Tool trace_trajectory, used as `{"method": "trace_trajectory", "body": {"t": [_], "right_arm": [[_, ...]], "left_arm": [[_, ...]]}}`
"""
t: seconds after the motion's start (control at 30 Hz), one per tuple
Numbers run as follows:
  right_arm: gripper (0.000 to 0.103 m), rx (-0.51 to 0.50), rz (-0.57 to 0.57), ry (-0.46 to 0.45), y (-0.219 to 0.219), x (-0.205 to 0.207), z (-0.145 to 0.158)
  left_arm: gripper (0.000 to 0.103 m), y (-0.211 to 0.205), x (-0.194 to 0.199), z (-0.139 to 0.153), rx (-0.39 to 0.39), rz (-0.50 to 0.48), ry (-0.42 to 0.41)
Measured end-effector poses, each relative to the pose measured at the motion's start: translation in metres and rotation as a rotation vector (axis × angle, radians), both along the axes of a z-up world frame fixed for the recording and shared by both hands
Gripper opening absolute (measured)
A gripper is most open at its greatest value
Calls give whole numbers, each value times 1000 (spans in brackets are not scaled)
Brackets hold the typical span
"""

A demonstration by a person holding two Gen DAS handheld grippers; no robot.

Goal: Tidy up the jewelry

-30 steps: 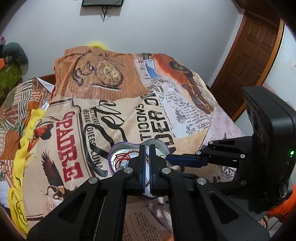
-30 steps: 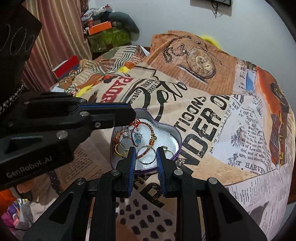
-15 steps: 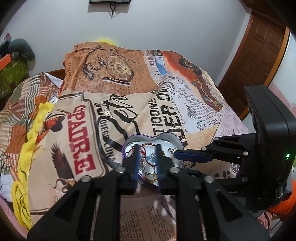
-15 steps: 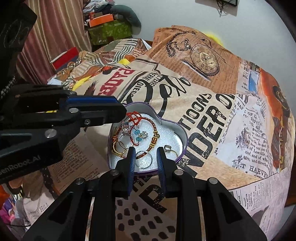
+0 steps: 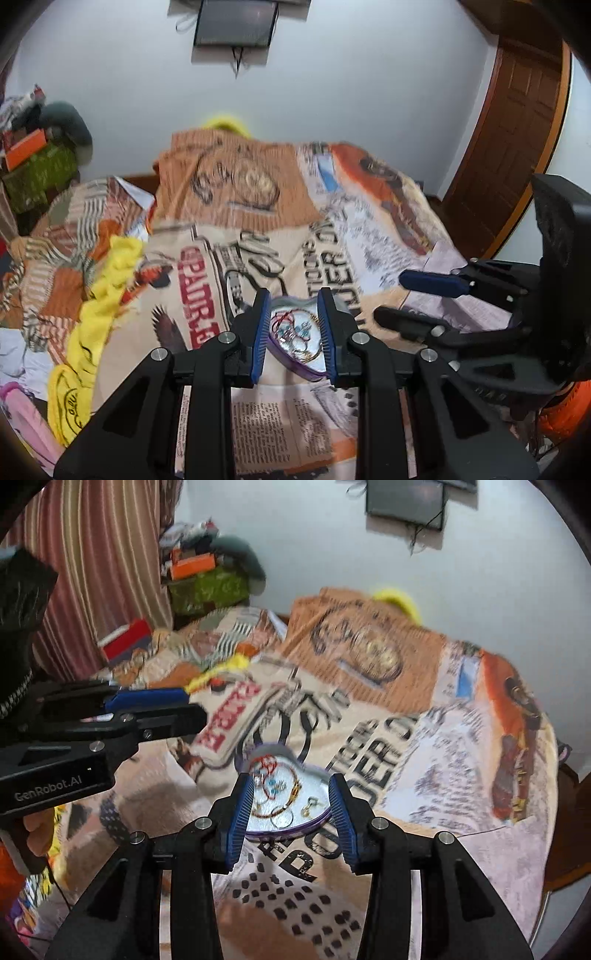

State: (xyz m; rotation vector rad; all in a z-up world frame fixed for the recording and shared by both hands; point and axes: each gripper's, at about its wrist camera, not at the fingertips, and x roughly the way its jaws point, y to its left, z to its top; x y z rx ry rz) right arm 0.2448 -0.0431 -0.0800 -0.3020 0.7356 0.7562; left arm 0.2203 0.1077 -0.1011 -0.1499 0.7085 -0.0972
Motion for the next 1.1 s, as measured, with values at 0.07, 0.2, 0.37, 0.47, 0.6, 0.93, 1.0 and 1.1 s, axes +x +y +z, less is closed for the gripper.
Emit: {"method": "trace_trajectory", "body": {"t": [0.07, 0.2, 0.37, 0.47, 0.6, 0.93, 1.0, 1.1], "right_arm": [[39, 37, -16, -35, -8, -9, 17], [39, 140, -55, -152, -33, -42, 65], [39, 278, -101, -319, -62, -98, 115], [39, 366, -123, -399, -77, -135, 134], [39, 417, -146, -472, -85, -170, 143], [94, 444, -269, -573, -86, -195, 141], [102, 447, -279, -578, -86, -196, 142], [102, 437, -286, -586, -84, -196, 143]], "left_arm": [[24, -4, -15, 19, 11, 4, -50], [24, -16, -51, 59, 40, 11, -170], [31, -36, -110, 106, 79, 35, -367], [36, -47, -144, 123, 107, 55, -465], [50, -63, -184, 135, 137, 99, -575], [99, -71, -225, 139, 153, 193, -677], [99, -71, -229, 137, 154, 195, -669], [99, -71, -230, 136, 147, 192, -658]]}}
